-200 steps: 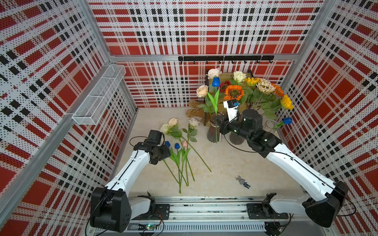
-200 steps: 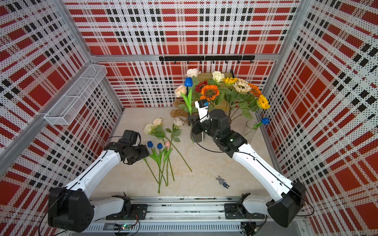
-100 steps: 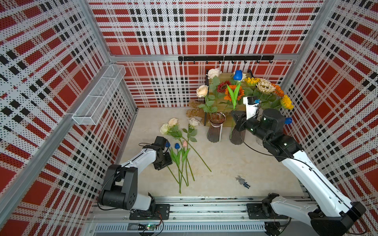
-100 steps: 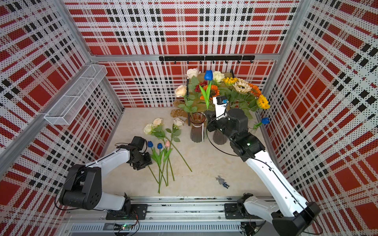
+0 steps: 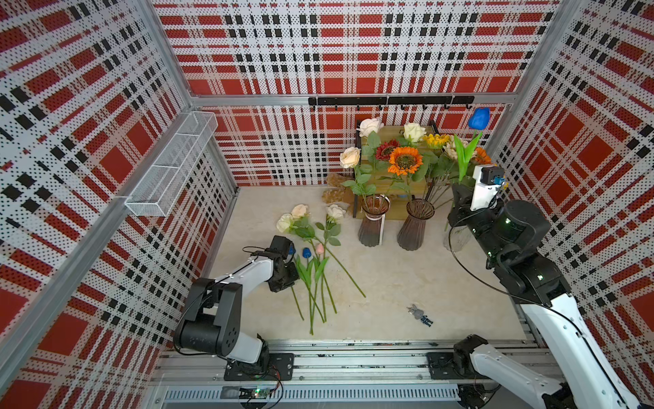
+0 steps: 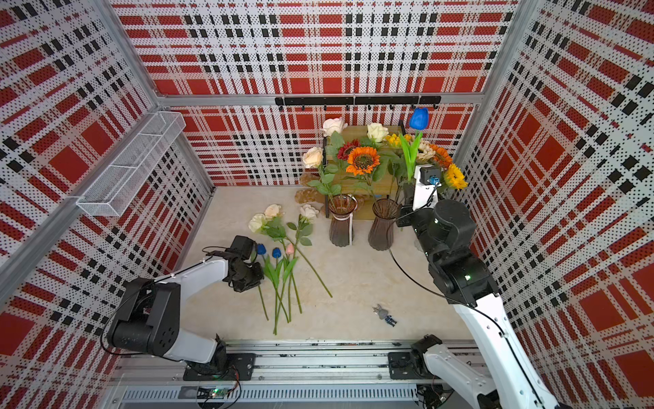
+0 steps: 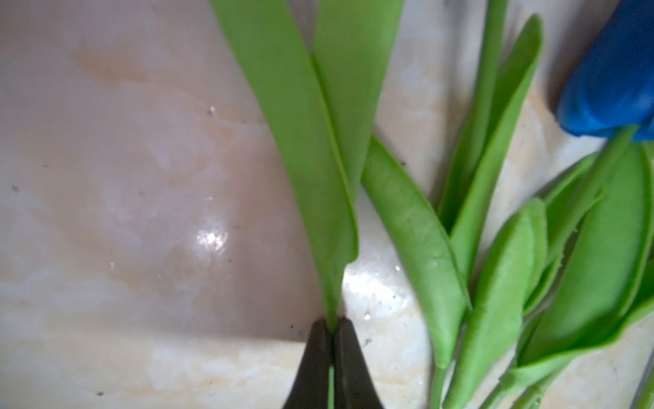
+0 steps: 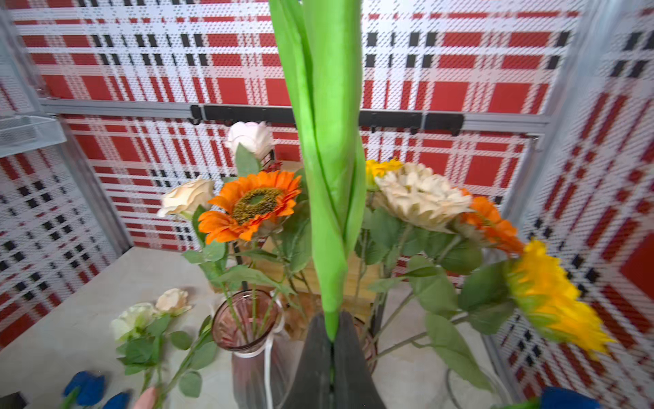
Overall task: Arrange the flowers in different vases according to their variety
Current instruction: Pick up the flower at the center of the board.
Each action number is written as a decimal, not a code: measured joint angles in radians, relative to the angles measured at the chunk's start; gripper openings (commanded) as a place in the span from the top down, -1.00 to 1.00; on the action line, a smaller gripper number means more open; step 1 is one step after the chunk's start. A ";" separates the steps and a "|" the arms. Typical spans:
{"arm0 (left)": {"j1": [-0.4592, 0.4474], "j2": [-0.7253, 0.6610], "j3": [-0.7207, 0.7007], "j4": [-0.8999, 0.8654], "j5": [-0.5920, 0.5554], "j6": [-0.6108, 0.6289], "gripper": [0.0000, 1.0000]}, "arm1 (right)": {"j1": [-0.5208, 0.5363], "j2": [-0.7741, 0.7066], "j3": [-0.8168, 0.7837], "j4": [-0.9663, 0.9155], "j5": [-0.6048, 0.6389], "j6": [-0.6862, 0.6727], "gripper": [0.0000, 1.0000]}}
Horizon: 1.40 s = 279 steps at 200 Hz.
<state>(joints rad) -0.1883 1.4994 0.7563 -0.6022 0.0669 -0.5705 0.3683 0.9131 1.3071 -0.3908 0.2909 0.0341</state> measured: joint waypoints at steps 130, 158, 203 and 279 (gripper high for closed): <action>-0.193 -0.215 0.800 -0.238 -0.346 -0.001 1.00 | -0.565 0.010 -0.299 0.389 -0.170 0.086 1.00; -0.240 -0.250 0.825 -0.238 -0.414 -0.002 1.00 | -0.668 0.097 -0.313 0.473 -0.292 0.144 1.00; -0.266 -0.257 0.767 -0.237 -0.443 -0.014 1.00 | -0.735 0.263 -0.284 0.517 -0.473 0.223 1.00; -0.287 -0.302 0.679 -0.232 -0.455 -0.036 1.00 | -0.764 0.379 -0.214 0.572 -0.641 0.288 1.00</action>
<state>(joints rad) -0.4751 1.1973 1.4353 -0.8345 -0.3878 -0.6067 -0.3962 1.2919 1.0927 0.1810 -0.3504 0.3218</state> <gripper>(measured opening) 0.058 0.071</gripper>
